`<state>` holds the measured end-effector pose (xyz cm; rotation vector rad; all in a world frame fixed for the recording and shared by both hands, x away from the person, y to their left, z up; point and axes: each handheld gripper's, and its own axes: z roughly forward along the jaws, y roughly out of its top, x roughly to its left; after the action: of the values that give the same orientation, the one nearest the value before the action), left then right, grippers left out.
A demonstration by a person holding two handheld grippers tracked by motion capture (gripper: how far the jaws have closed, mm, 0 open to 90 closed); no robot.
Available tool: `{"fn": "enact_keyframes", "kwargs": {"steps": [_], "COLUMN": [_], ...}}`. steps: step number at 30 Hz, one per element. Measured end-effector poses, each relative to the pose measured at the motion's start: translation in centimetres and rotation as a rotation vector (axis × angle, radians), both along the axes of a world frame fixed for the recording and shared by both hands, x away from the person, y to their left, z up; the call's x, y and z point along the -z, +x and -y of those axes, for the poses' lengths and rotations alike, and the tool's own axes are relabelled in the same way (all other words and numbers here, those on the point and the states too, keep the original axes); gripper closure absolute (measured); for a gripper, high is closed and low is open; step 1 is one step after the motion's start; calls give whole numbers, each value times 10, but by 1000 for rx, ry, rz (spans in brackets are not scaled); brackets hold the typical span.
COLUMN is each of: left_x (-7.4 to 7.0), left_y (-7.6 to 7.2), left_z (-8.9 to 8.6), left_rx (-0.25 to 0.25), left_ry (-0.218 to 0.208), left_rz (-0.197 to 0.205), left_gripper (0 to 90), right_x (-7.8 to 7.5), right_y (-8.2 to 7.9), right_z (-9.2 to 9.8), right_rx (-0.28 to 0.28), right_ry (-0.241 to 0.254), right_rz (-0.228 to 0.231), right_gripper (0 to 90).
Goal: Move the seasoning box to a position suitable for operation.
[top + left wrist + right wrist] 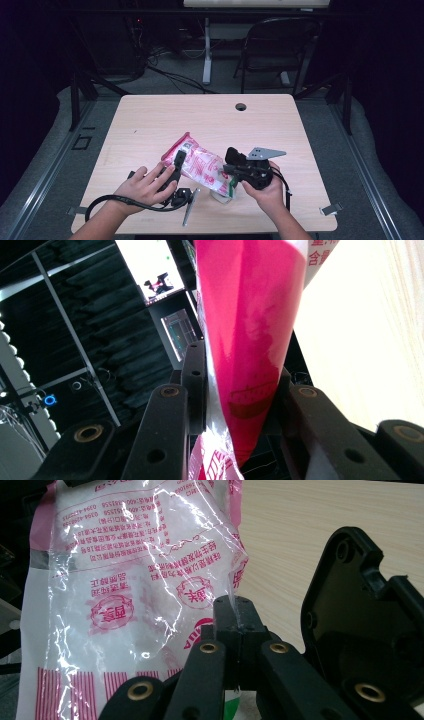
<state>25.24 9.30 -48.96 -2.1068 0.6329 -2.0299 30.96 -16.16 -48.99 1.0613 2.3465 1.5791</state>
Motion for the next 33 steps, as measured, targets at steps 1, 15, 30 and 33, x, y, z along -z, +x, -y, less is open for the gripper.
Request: {"fn": "enact_keyframes", "kwargs": {"steps": [1,15,30,33], "left_x": [0,-1,-3,-3], "left_y": [0,-1,0,-1], "left_z": [0,1,3,3], "left_rx": [-6,13,29,30], "left_ry": [-3,6,20,21], "left_rz": [-5,11,27,27], "left_gripper": [723,734,764,766], "right_x": [0,3,3,3], "right_y": [0,2,1,1], "right_z": [0,0,0,1], "right_rx": [0,13,21,20], "right_ry": [-6,2,3,3], "right_rz": [-1,-1,8,9], "right_gripper": [900,900,900,900]}}
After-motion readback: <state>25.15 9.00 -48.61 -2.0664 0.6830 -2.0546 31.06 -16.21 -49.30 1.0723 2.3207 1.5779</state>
